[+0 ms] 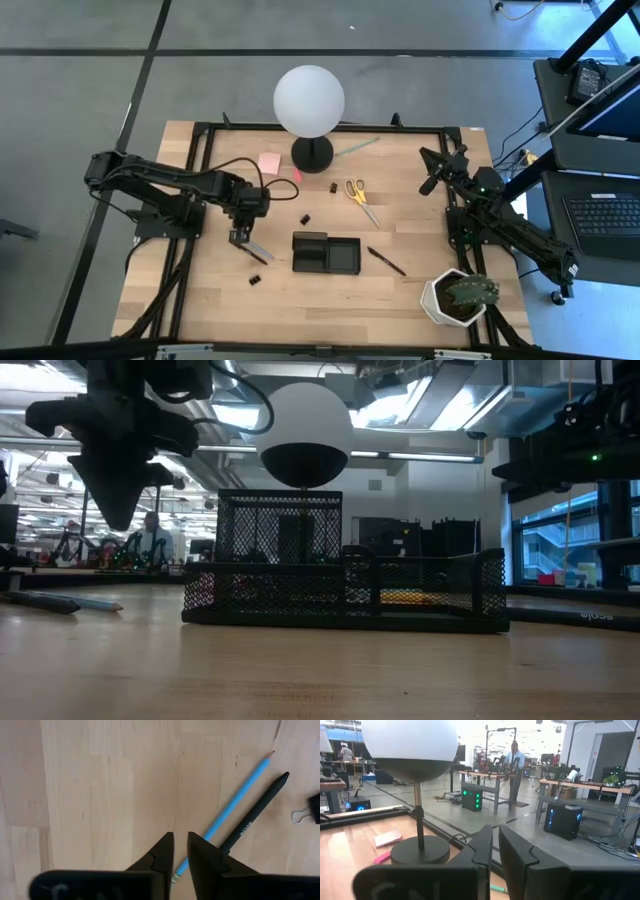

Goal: Pick and place office supplies into organizer
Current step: Put the blue pencil into the black desk organizer

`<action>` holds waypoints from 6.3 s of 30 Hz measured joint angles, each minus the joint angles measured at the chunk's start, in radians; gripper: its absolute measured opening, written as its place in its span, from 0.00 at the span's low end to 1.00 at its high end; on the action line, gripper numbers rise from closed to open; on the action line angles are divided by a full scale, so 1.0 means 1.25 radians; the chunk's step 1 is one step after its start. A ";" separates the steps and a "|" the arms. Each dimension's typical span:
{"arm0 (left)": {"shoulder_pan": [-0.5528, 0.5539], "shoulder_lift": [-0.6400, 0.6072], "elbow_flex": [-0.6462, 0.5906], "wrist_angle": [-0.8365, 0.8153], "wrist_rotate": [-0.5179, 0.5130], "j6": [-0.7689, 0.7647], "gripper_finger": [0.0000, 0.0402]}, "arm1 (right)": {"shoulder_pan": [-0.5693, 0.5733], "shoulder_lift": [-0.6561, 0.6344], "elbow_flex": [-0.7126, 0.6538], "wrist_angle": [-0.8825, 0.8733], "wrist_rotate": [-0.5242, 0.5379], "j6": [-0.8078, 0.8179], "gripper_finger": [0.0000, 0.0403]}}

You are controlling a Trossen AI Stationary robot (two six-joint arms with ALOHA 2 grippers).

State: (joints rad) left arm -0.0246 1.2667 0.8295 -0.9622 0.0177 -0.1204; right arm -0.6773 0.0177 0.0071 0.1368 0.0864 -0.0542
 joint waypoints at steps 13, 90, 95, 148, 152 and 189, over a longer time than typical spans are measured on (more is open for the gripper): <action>-0.001 0.000 -0.003 -0.079 -0.040 0.120 0.32 | 0.000 0.000 0.000 0.014 0.000 -0.004 0.09; -0.028 0.350 -0.057 -0.087 0.006 0.182 0.26 | 0.000 0.000 0.000 0.012 0.000 -0.005 0.09; -0.028 0.356 -0.055 -0.093 0.000 0.182 0.22 | 0.000 0.000 0.000 0.012 0.000 -0.005 0.09; -0.061 0.360 -0.018 -0.116 -0.034 0.104 0.01 | 0.000 0.000 0.000 0.006 0.000 -0.004 0.09; -0.061 0.360 -0.004 -0.118 -0.042 0.085 0.01 | 0.000 0.000 0.000 0.006 0.000 -0.003 0.09; 0.062 0.237 0.045 -0.093 -0.266 0.116 0.19 | 0.000 0.000 0.000 0.006 0.000 -0.002 0.09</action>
State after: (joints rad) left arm 0.0532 1.5631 0.8864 -1.0779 -0.3150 0.0252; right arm -0.6777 0.0177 0.0071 0.1443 0.0868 -0.0569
